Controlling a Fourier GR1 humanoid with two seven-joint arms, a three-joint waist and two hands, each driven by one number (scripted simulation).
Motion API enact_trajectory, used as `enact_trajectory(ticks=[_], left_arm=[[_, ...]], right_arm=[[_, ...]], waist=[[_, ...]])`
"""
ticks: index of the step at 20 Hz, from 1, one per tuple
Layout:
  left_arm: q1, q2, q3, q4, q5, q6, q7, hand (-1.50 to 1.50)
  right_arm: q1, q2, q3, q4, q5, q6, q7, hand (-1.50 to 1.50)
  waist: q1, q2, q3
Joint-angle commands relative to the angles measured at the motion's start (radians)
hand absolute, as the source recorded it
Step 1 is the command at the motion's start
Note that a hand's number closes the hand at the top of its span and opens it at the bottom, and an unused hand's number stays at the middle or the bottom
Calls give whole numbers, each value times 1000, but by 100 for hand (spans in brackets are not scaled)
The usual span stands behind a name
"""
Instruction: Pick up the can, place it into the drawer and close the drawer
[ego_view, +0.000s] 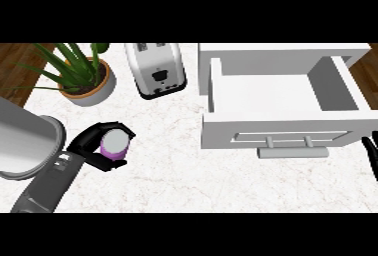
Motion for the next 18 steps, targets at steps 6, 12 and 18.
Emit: enact_trajectory(ticks=[6, 12, 18], left_arm=[[22, -56, -27, -81, 34, -180, -46, 150], [38, -39, 117, -149, 208, -86, 123, 150], [15, -146, 327, -171, 360, 406, 238, 150]], right_arm=[[-26, 2, -11, 11, 11, -13, 0, -150], [59, 30, 3, -51, 2, -7, -7, -150], [78, 27, -11, -84, -25, 3, 23, -150]], waist=[[16, -3, 0], [25, -11, 2], [29, -16, 3]])
